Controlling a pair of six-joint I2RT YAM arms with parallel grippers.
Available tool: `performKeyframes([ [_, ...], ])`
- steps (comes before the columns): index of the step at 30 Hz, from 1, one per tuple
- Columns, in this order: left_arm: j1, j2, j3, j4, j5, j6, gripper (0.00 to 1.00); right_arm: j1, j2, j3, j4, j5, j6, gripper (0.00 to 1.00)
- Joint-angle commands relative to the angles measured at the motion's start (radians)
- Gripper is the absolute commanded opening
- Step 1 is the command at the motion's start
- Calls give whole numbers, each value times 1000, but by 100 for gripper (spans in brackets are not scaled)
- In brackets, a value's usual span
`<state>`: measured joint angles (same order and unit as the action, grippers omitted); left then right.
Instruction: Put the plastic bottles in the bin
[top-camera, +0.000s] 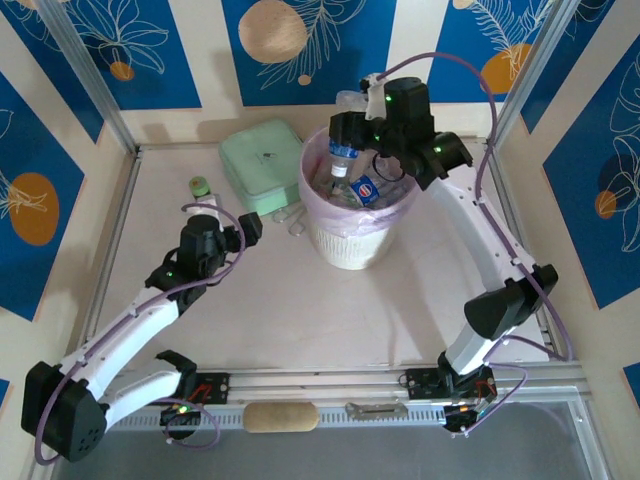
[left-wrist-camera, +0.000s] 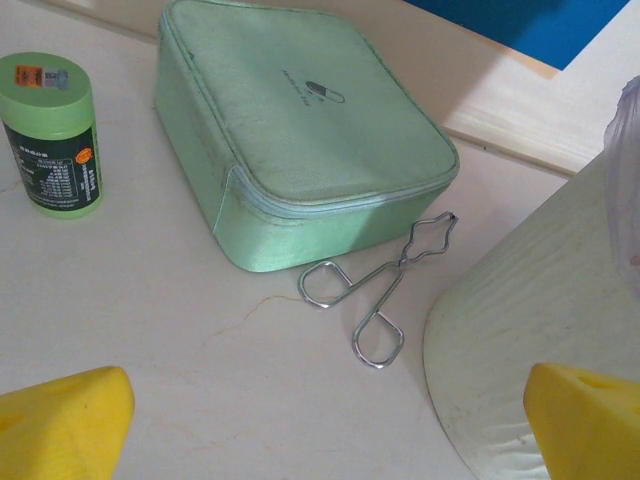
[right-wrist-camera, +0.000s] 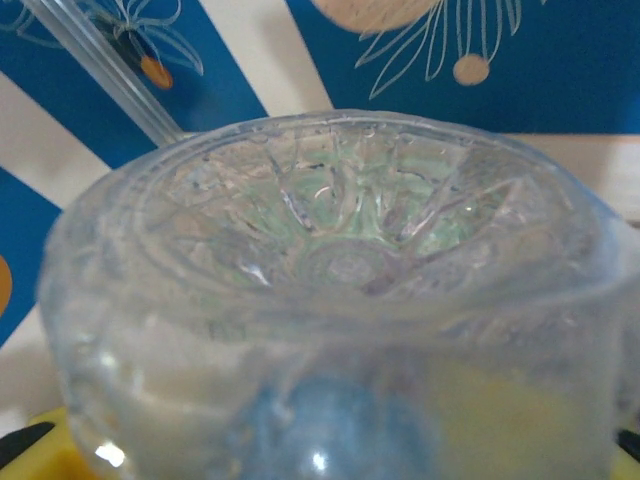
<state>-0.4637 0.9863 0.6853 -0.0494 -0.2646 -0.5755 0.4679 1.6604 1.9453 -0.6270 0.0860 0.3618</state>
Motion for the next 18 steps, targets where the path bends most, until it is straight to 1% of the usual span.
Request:
performKeyframes([
  [1, 17, -14, -13, -23, -13, -7, 100, 9, 29, 52, -74, -49, -37, 52],
  [7, 20, -5, -13, -13, -5, -8, 100, 17, 52, 15, -105, -82, -15, 53],
  [12, 20, 8, -10, -6, 8, -19, 100, 18, 67, 1, -124, -106, -3, 56],
  [16, 22, 12, -9, -2, 15, -27, 100, 20, 74, 7, -125, -112, -1, 62],
  [18, 22, 11, -10, -4, 15, -27, 100, 20, 74, 19, -125, -109, -1, 69],
])
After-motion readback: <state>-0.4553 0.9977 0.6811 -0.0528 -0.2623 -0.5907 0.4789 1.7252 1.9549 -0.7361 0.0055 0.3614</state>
